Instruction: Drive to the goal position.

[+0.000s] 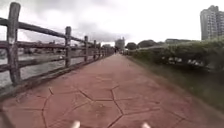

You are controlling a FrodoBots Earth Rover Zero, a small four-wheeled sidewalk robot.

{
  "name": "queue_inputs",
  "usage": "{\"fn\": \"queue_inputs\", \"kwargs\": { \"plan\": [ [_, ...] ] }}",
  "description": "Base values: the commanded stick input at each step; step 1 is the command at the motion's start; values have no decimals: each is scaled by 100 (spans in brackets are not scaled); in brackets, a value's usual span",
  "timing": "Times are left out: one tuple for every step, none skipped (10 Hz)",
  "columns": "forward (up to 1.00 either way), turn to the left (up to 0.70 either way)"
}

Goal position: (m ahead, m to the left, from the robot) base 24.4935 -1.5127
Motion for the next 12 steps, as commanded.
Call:
{"fn": "queue_inputs", "kwargs": {
  "plan": [
    [70,0],
    [70,0],
    [70,0],
    [70,0],
    [70,0],
    [70,0],
    [70,0],
    [70,0],
    [70,0],
    [70,0],
    [70,0],
    [70,0]
  ]
}}
